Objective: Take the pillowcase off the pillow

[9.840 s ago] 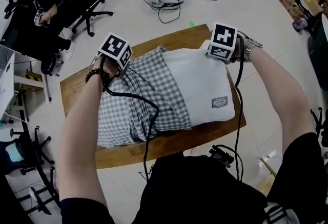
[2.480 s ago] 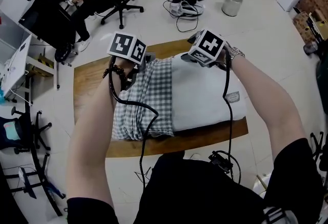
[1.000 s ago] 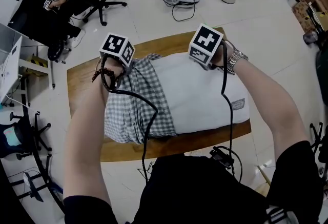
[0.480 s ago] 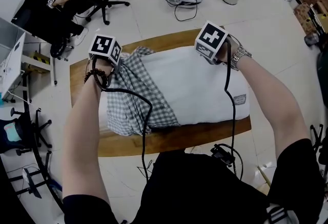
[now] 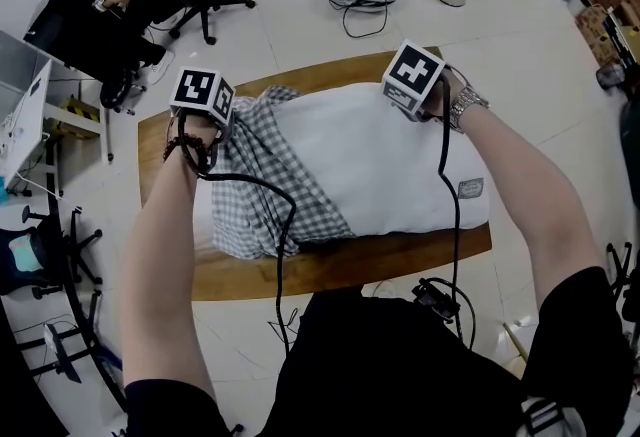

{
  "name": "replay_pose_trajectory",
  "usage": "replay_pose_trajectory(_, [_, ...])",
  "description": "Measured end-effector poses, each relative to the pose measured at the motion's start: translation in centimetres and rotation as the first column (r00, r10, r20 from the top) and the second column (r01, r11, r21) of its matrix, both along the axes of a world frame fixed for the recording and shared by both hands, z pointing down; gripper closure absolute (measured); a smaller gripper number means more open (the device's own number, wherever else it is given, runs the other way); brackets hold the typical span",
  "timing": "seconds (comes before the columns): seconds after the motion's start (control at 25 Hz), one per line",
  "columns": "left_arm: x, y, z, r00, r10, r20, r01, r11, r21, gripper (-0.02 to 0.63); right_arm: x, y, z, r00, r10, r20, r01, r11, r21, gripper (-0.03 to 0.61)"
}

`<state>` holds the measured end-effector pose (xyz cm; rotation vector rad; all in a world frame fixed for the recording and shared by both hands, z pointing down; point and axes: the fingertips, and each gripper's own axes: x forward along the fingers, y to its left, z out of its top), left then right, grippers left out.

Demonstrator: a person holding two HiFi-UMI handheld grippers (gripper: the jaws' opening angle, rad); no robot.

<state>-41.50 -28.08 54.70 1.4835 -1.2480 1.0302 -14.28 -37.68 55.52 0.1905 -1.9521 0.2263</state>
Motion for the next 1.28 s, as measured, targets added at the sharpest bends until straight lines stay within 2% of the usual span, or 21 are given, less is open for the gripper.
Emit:
replay_pose_trajectory(0.2, [1.9, 0.1, -0.9, 1.000, 0.012, -0.013, -0.011, 0.997, 0.074, 0.598, -0.6, 0.7, -0.6, 0.996, -0.015, 0.086, 0.011, 0.999, 0.048, 0.501])
replay_pose_trajectory(0.44, [3.9, -0.3, -4.1, 0.999, 0.040, 0.032, -0.046, 0.976, 0.211, 0.583, -0.6, 0.7, -2.5, 0.985, -0.028, 0.168, -0.001, 0.985, 0.173, 0.405])
replay_pose_trajectory(0.56, [4.5, 0.6, -5.5, 0.997, 0.041, 0.064, -0.057, 0.958, 0.281, 0.563, 0.1, 1.5, -3.4, 0.981, -0.034, 0.192, -0.011, 0.973, 0.232, 0.403])
replay_pose_trajectory(0.76, [6.0, 3.0, -6.5, 0.995, 0.028, 0.094, -0.059, 0.935, 0.349, 0.528, 1.5, 3.9, -4.1, 0.973, -0.051, 0.227, -0.007, 0.969, 0.247, 0.403])
replay_pose_trajectory(1.12, [10.5, 10.2, -5.4, 0.997, -0.023, 0.068, -0.006, 0.917, 0.399, 0.485, 3.7, 12.5, -4.7, 0.956, -0.156, 0.247, 0.070, 0.944, 0.324, 0.403])
replay_pose_trajectory(1.2, [11.5, 11.5, -5.3, 0.998, -0.039, 0.059, 0.010, 0.905, 0.425, 0.466, 4.1, 14.4, -4.9, 0.952, -0.178, 0.247, 0.090, 0.939, 0.331, 0.403])
replay_pose_trajectory(1.28, [12.4, 12.8, -5.5, 0.997, -0.058, 0.051, 0.028, 0.883, 0.468, 0.465, 4.4, 16.1, -4.8, 0.947, -0.201, 0.251, 0.108, 0.933, 0.342, 0.403])
